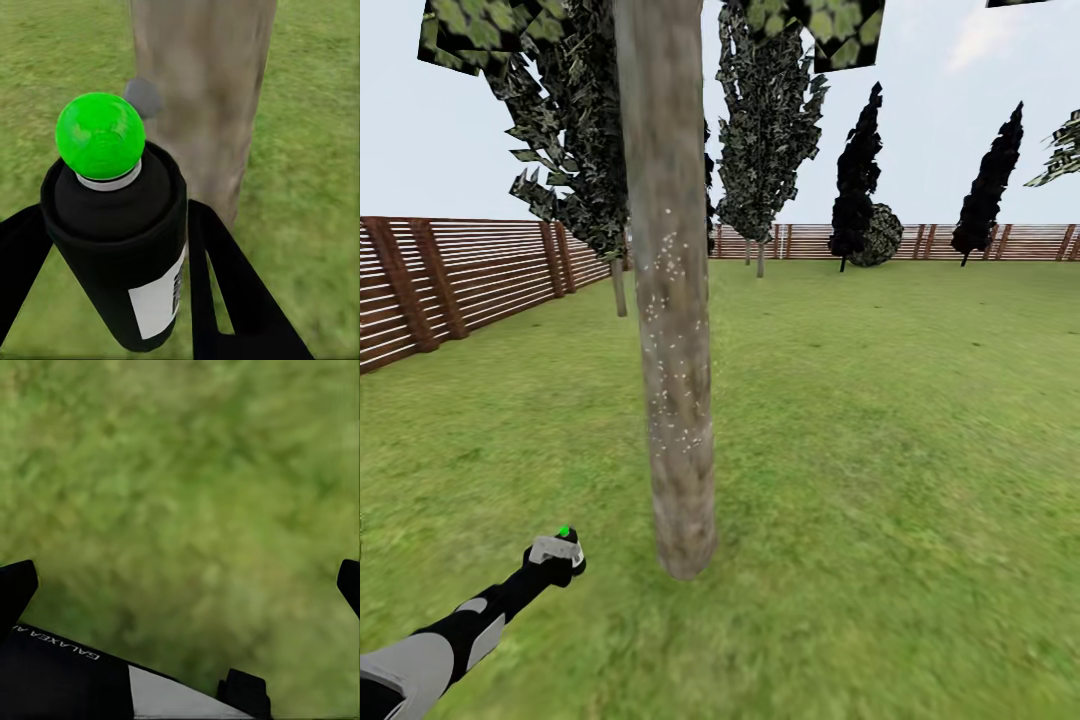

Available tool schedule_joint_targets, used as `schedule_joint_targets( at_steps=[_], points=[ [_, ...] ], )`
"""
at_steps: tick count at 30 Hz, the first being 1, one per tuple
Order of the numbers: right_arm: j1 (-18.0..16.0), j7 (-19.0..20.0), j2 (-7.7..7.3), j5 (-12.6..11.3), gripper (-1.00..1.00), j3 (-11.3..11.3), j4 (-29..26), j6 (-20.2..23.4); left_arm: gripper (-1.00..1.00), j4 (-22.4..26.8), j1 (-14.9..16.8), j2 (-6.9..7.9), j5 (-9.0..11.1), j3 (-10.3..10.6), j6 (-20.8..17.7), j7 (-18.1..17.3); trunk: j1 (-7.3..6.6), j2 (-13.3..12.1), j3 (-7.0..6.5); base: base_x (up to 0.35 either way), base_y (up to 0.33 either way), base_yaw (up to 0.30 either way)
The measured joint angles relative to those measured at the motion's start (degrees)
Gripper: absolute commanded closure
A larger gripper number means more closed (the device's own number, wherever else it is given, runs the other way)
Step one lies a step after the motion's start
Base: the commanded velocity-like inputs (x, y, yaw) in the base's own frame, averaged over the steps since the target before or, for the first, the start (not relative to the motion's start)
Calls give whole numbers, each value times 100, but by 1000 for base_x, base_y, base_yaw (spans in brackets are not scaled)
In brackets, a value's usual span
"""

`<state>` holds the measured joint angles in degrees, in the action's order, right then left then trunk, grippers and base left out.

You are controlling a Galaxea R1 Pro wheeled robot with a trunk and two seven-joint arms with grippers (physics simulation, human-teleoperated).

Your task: In the garden, pick up the pesticide atomizer on the floor and spray pesticide onto both trees until each tree trunk is fully covered.

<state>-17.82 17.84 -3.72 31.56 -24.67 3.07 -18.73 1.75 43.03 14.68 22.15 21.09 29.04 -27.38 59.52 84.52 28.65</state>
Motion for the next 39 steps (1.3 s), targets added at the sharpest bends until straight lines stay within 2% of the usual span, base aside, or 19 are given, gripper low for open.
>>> schedule_joint_targets(
  at_steps=[39],
  points=[
    [65,0,3,-1,-100,-6,1,1,100,8,-6,-9,24,-18,-92,-19,0,0,0,121,349,0]
  ],
)
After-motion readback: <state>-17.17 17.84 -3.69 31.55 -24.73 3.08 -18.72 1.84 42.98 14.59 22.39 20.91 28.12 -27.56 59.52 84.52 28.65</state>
